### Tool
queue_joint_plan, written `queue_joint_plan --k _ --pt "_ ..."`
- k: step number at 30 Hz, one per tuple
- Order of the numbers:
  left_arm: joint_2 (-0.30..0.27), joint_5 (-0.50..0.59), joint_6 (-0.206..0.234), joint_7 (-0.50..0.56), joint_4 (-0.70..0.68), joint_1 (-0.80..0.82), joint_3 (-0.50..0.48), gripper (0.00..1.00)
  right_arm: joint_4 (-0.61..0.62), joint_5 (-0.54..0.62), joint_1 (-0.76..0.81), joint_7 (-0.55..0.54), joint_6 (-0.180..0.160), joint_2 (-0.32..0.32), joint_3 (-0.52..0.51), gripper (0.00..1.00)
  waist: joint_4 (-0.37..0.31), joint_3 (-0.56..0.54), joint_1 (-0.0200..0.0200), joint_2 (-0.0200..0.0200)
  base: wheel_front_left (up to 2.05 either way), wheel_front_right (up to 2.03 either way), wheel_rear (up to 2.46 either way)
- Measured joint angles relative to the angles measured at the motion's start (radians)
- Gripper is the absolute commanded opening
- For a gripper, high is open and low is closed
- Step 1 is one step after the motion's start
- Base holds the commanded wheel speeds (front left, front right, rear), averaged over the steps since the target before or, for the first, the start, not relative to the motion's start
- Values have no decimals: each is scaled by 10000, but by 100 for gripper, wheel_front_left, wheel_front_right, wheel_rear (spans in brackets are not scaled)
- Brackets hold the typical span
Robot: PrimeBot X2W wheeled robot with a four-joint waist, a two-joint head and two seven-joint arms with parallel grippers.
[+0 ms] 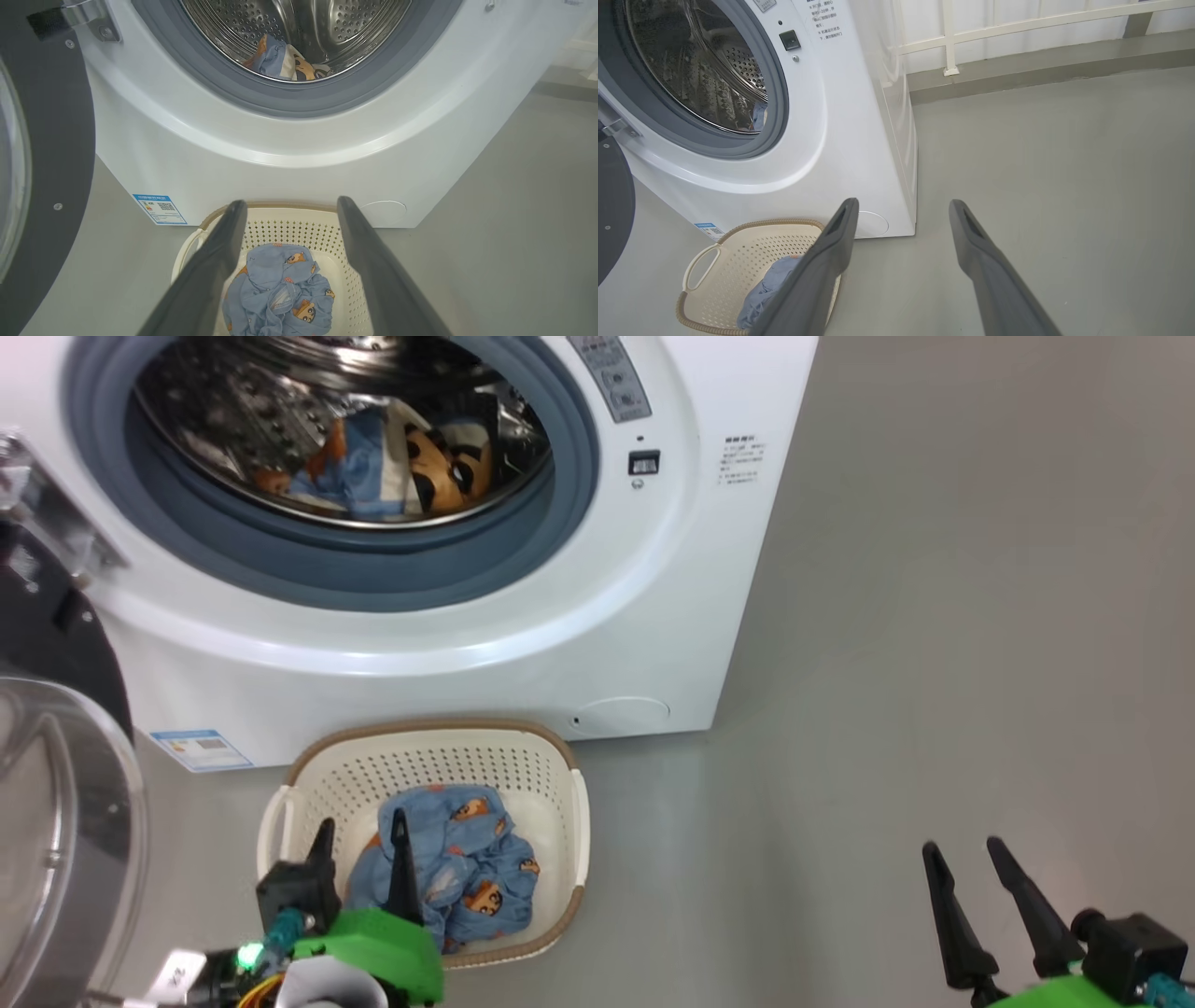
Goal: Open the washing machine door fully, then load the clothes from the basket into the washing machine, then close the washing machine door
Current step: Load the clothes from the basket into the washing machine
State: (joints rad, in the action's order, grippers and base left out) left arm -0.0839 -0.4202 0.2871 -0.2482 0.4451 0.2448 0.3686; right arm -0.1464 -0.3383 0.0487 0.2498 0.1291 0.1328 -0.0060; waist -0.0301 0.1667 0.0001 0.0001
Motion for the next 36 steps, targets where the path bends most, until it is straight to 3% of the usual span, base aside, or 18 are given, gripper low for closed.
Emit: queue_joint_plan --k 8,20,36 --pt "-17 805 -203 -31 -888 -1083 -500 100 12 226 407 0 0 0 81 100 239 -583 -1 0 0 0 0" --pt "98 1691 -988 -31 -2038 -2877 -1417 100 127 591 975 0 0 40 314 100 245 -1409 -1 0 0 0 0" --pt "353 1987 -1438 -31 -2575 -3332 -2489 100 278 821 1001 0 0 186 332 100 22 -1759 0 0 0 0 0"
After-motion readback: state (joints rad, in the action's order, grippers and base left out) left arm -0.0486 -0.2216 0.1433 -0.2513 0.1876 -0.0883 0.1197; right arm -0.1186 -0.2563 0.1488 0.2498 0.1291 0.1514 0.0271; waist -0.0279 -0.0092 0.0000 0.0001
